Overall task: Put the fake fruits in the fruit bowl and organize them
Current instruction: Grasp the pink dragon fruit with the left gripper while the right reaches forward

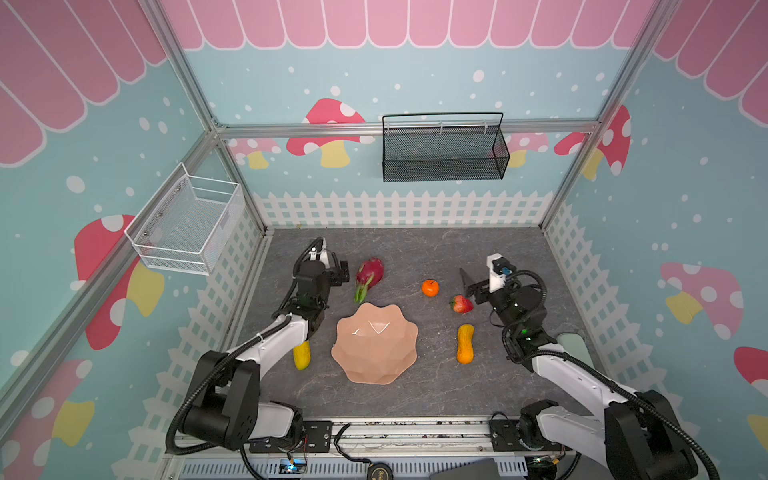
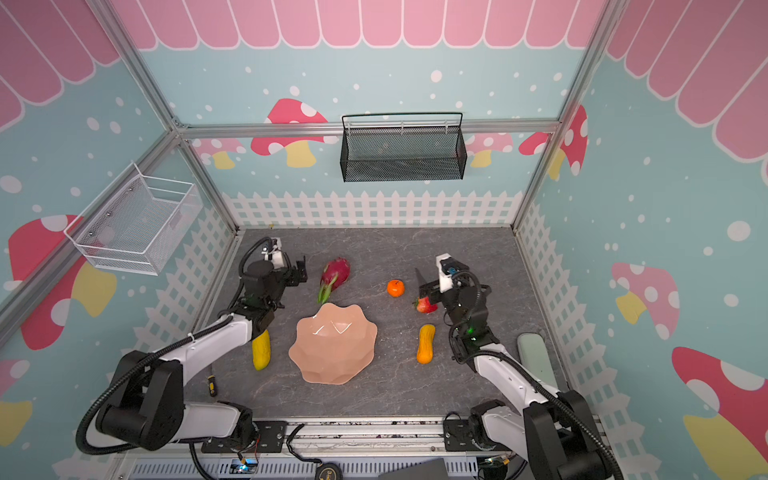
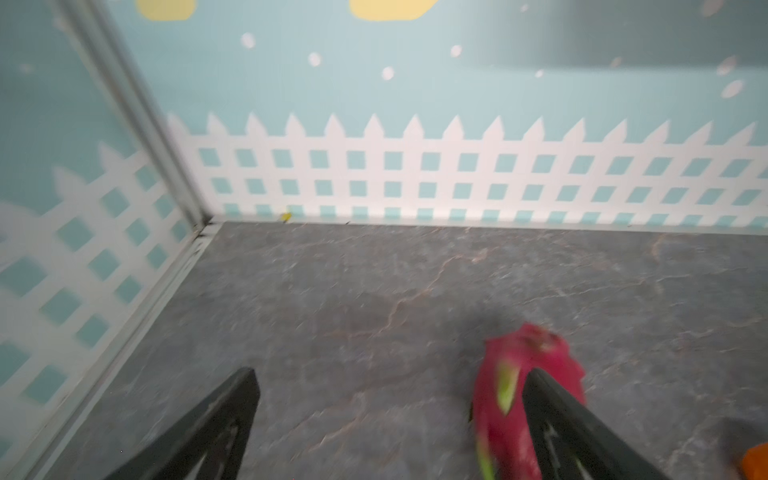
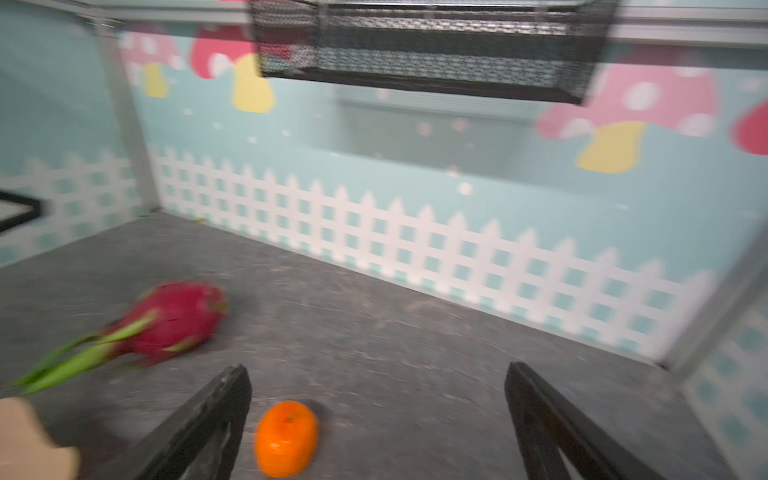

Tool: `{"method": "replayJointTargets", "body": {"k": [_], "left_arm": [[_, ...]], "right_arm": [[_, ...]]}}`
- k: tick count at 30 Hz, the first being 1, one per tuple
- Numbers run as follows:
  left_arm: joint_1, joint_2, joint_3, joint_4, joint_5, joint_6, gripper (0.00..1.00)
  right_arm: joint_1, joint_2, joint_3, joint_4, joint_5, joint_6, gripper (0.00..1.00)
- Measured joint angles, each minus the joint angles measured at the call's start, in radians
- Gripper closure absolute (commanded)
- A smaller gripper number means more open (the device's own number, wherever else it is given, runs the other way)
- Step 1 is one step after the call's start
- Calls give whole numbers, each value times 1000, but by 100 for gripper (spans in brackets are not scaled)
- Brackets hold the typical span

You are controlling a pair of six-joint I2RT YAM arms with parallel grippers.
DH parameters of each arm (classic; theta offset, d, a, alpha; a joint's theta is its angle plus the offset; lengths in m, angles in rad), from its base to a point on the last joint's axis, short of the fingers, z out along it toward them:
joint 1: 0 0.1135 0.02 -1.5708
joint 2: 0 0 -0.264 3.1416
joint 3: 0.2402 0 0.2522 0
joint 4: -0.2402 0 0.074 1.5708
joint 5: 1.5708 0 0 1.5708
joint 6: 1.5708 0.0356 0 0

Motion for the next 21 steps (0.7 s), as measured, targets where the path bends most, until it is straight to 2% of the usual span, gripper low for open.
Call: {"method": "replayJointTargets", "body": {"k": [4,10,21], "left_arm": [[-5,169,204,-169,116,-44,0],[-26,360,390,-401,194,-58,0],[-67,504,474,-527,263,-70,0]], "right_arm": [[132,117,6,8,-137,3,3],[182,288,-42,72,-287,47,3],[182,339,-42,162,-357,65,3]]}}
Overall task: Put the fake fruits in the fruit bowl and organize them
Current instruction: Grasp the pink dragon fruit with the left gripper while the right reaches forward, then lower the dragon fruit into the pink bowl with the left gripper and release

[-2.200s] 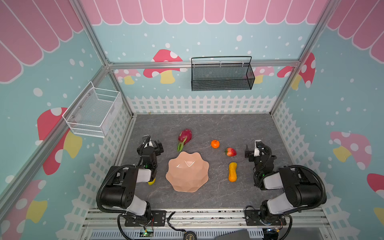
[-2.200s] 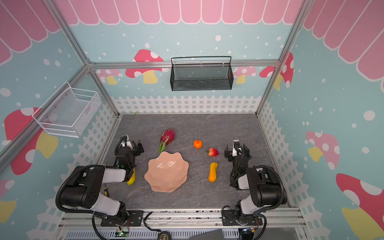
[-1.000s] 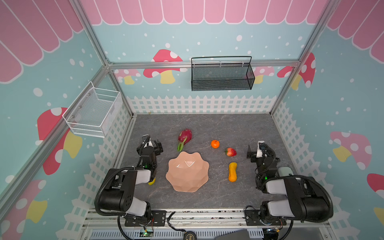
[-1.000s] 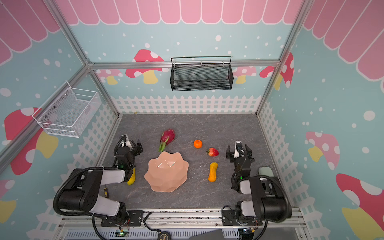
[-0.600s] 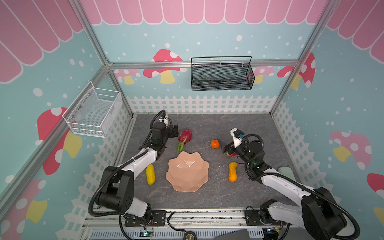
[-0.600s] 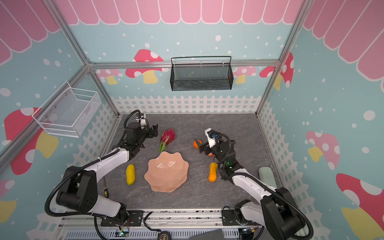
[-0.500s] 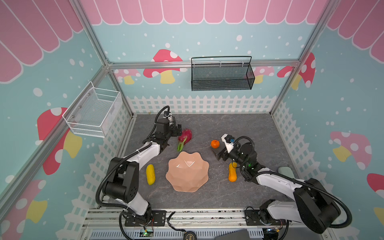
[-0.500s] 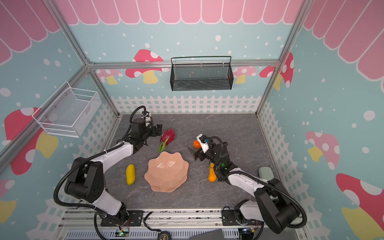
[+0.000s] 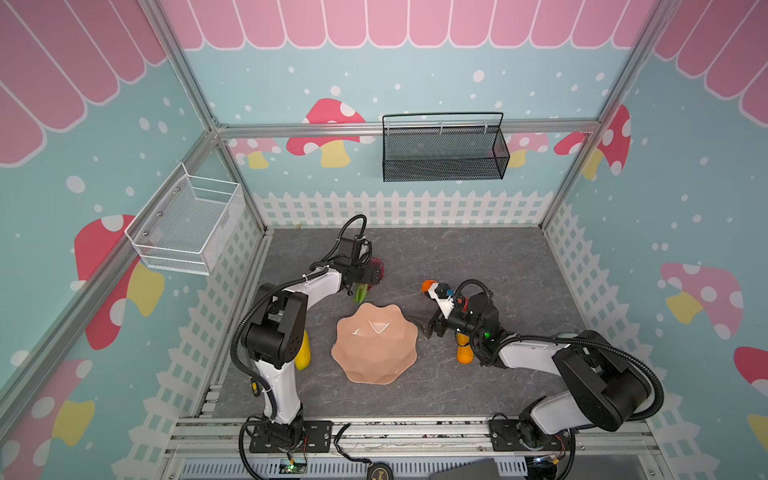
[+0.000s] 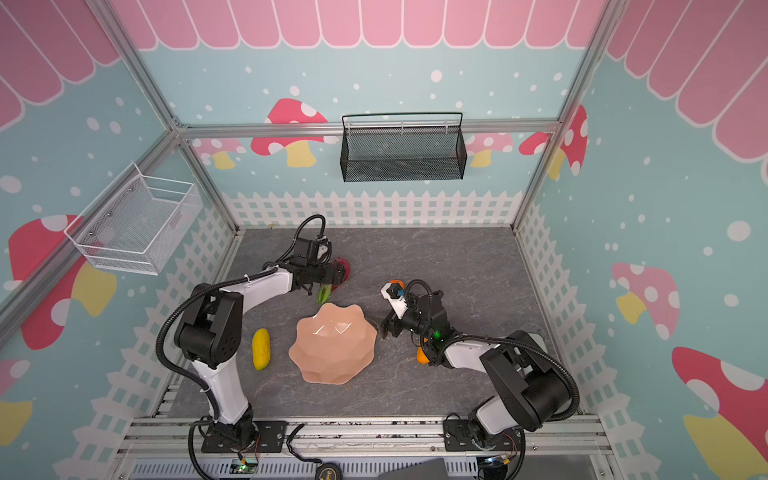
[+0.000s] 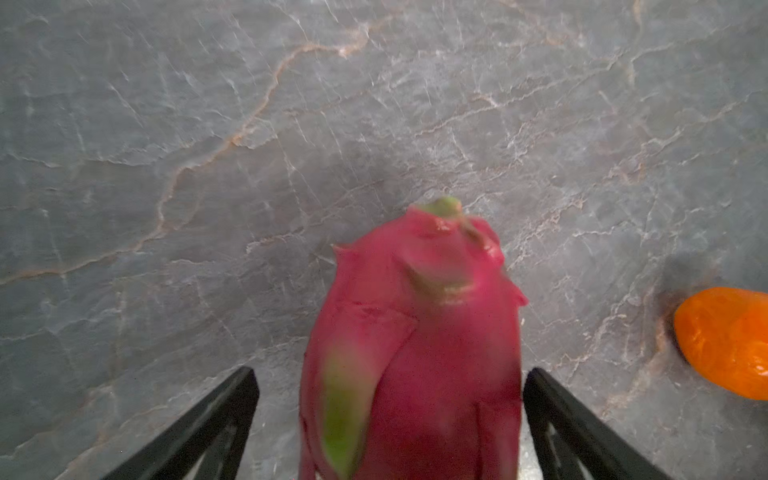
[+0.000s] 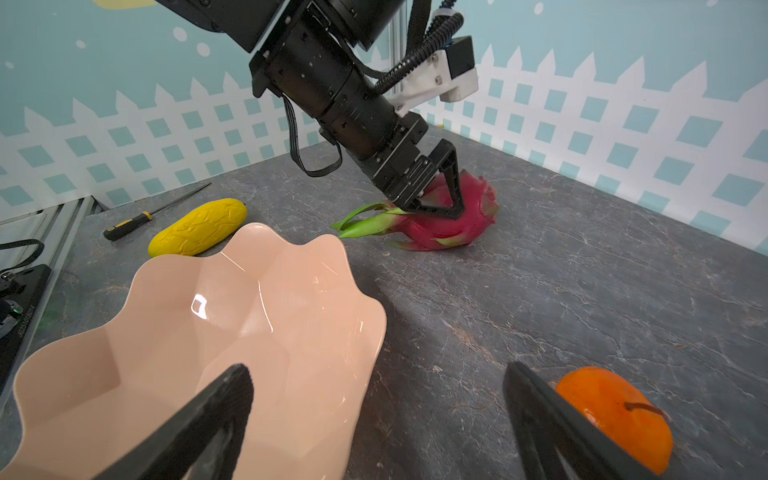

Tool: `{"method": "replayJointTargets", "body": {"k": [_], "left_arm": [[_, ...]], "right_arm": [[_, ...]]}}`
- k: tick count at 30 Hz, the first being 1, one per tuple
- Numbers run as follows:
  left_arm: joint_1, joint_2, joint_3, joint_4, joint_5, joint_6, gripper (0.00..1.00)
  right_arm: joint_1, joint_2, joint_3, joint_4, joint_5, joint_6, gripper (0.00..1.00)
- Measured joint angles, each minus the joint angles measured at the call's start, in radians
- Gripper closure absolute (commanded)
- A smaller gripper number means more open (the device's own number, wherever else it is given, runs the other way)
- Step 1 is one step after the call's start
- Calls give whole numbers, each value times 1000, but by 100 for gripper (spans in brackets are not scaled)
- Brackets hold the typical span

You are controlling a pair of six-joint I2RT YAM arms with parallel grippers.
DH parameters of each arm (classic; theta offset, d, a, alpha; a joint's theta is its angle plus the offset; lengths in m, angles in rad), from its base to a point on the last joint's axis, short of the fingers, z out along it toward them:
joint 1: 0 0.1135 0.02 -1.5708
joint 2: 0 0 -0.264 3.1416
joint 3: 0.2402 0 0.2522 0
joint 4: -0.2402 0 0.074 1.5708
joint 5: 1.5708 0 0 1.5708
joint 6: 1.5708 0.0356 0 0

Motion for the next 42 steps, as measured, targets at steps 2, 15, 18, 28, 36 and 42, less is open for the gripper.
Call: {"method": "replayJointTargets", "body": {"k": [2,15,18,28,36,42], "left_arm": [[-6,23,15,-8,-1,-3,0],[-16,69,54,3,-65,-6,27],[-16,40,40,20,-95,3,29],[-100,-444,-160,-42,-173,-79,31],[-370,-745,-459,-239,-201,-238,32],[-408,-813,-588,-283,-201,-310,32]], "right_arm": [[0,14,0,0,-3,0,3],[0,58,6,1,-18,15,3],[0,58,6,1,-19,16,3],[0,-53,6,-58,-27,-8,3],[0,-177,-6,-111,-59,-39,3],[0,-178,-10,-134,-98,-43,3]]}}
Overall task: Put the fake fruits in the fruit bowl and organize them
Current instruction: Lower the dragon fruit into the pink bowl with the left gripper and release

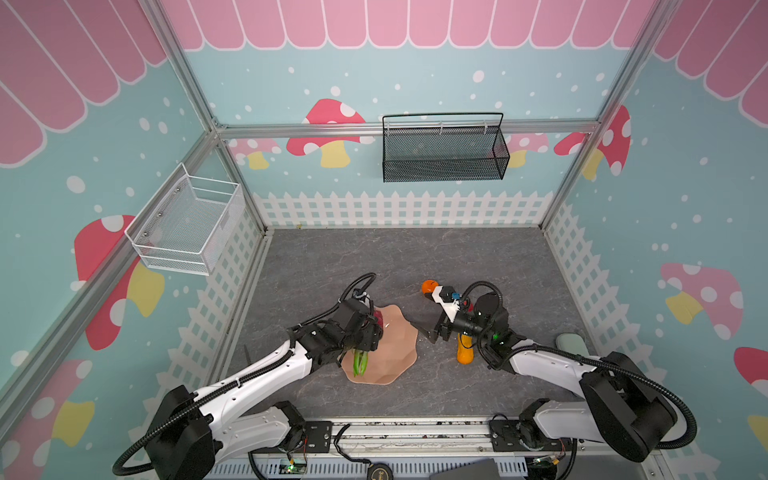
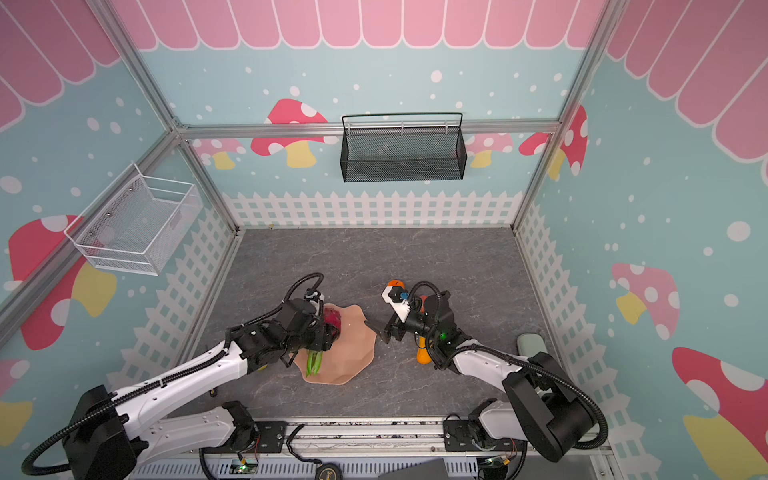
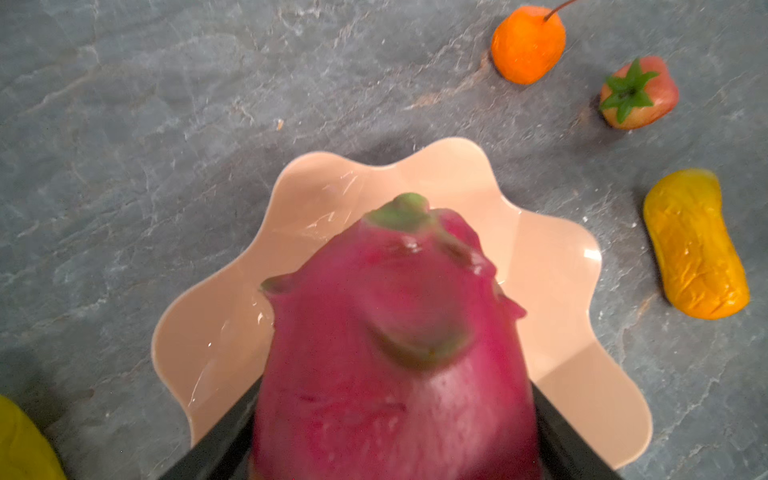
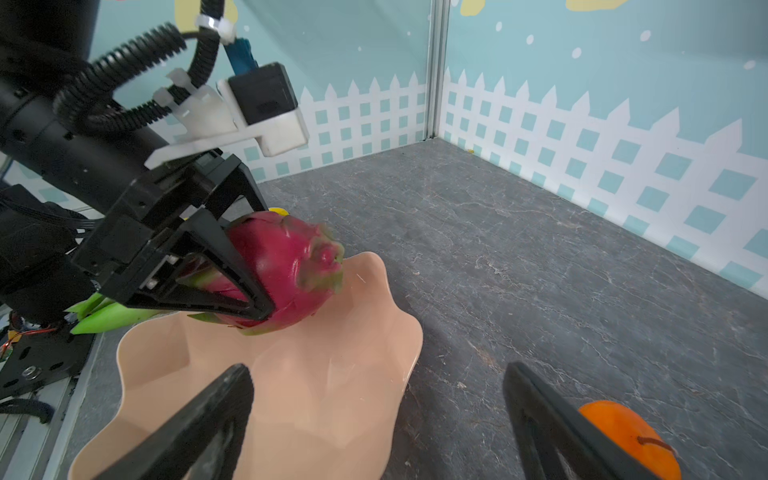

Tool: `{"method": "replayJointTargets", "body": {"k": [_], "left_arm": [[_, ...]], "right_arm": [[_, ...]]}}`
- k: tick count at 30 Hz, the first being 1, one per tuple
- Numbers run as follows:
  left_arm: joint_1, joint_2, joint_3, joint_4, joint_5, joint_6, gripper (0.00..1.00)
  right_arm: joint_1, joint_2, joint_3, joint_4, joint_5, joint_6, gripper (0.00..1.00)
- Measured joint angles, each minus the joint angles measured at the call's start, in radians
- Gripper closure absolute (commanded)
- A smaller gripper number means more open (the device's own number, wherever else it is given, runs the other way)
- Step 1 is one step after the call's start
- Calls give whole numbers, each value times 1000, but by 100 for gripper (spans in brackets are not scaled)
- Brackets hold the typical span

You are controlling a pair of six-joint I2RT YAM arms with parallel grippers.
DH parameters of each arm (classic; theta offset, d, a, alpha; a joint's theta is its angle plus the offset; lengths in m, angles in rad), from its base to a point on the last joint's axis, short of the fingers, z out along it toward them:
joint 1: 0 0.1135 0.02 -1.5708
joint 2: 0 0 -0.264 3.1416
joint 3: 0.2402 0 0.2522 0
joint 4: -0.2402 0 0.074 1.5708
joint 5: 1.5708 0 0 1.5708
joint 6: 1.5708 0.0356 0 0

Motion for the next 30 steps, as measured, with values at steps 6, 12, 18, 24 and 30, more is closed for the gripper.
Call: {"method": "replayJointTargets", "body": {"k": [6,12,18,24,30], "left_arm": [[-6,31,-40,51,31,-23,31],[-14,79,-43,109,44,-30,29],[-15,132,-44,148,52,-30,27],[-21,173,-44,178,68,-29,22],[-21,183,-44,190,75,-28,14]], "right_arm": [[0,17,0,-3,-7,-11,3],[0,51,0,-21,-6,-12,3],[0,61,0,-28,-6,-12,3],[0,74,3,-32,-7,-14,3],[0,76,9,-46,-7,-16,3]]}}
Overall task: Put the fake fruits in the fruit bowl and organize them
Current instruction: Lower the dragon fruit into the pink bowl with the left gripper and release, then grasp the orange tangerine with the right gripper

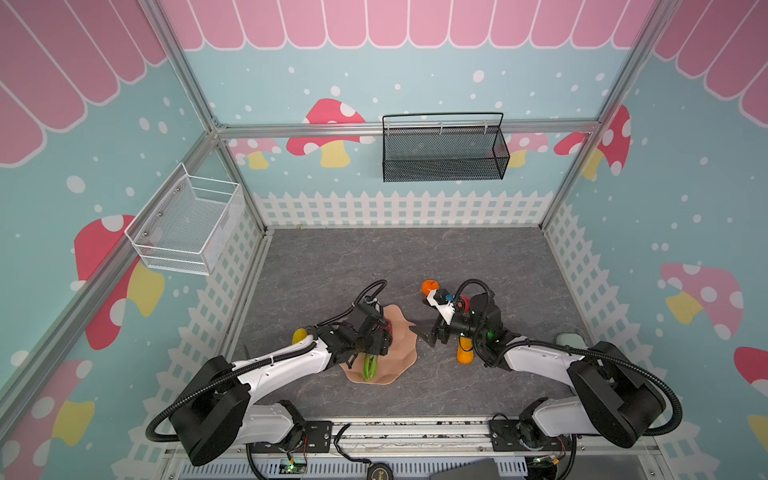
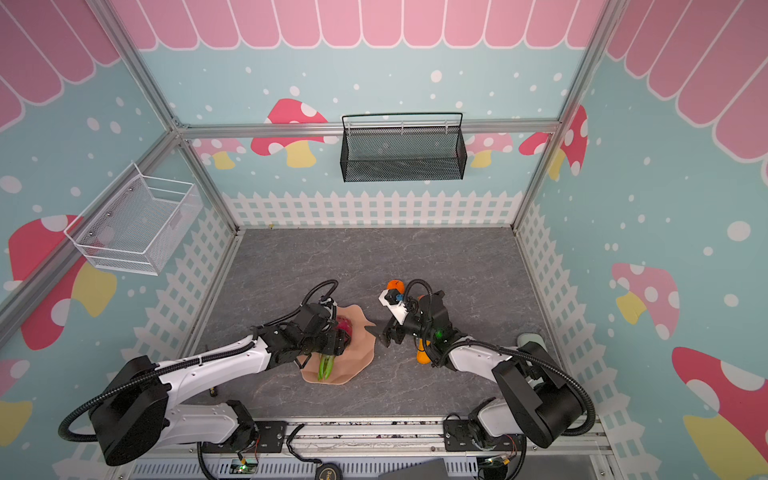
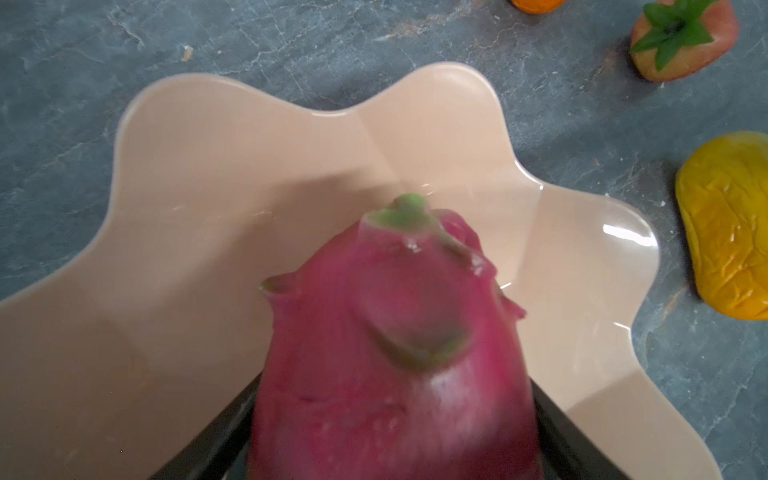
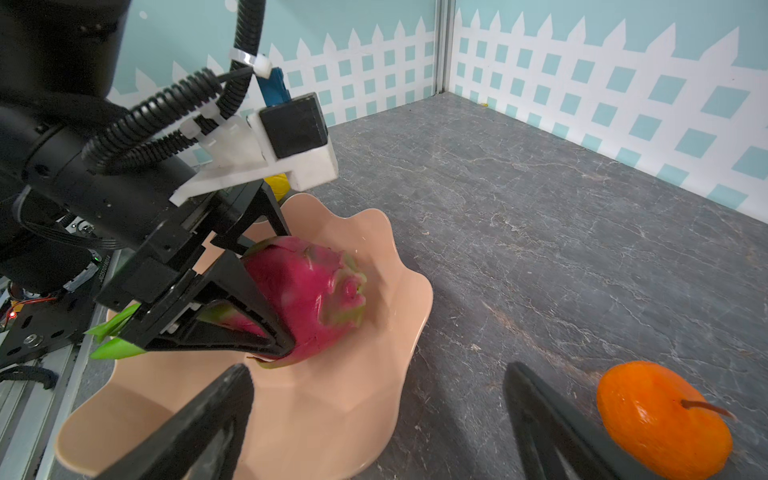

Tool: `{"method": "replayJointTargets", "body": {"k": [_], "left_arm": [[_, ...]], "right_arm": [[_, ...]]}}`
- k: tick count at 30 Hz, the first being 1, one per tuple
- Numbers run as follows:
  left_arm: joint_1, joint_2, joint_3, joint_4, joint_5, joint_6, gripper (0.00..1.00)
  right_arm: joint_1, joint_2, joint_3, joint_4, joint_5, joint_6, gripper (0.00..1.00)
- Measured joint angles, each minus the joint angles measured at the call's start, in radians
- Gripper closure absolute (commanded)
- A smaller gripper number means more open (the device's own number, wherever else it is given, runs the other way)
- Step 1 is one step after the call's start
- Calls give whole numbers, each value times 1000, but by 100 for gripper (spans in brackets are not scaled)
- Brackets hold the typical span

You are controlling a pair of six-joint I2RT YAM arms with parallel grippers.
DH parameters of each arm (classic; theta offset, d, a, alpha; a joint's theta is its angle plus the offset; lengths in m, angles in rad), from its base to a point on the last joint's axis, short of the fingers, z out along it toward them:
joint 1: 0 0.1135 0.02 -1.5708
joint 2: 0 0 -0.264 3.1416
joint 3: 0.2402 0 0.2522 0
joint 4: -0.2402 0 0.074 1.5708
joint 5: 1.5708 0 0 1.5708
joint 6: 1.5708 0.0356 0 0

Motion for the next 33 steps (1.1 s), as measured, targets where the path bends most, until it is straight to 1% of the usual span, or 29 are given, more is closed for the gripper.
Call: {"method": "replayJointTargets", "body": {"k": [1,7,10,13,16,17,19,21,26,28,33], "left_arm": [[0,0,0,1,0,3,1],[-7,-13,-1,4,2,2,0],[-7,-53,-3,-3,-2,3,0],[-9,-125,-3,-19,-17,11,0],[-12,-225,-2,-31,-40,27,0],[-12,-263,-2,-33,-47,31,0],[-13,-323,-2,-35,-60,39,0],[-13,-374,-2,-36,-69,49,0],[-13,-437,-2,-52,-72,63,0],[-13,-446,-3,-58,-75,70,0],[-13,-447,-9,-64,-84,83,0]], "right_arm": [[0,0,0,-2,0,-1,3],[0,10,9,-12,8,1,3],[0,12,16,-26,45,13,3],[0,9,24,-56,144,40,3],[-7,2,34,-101,295,78,3],[-16,3,39,-117,346,93,3],[-42,16,62,-157,404,120,2],[-71,62,119,-197,439,144,0],[-99,224,284,-270,489,171,9],[-99,278,324,-287,494,171,11],[-99,379,376,-319,506,167,12]]}}
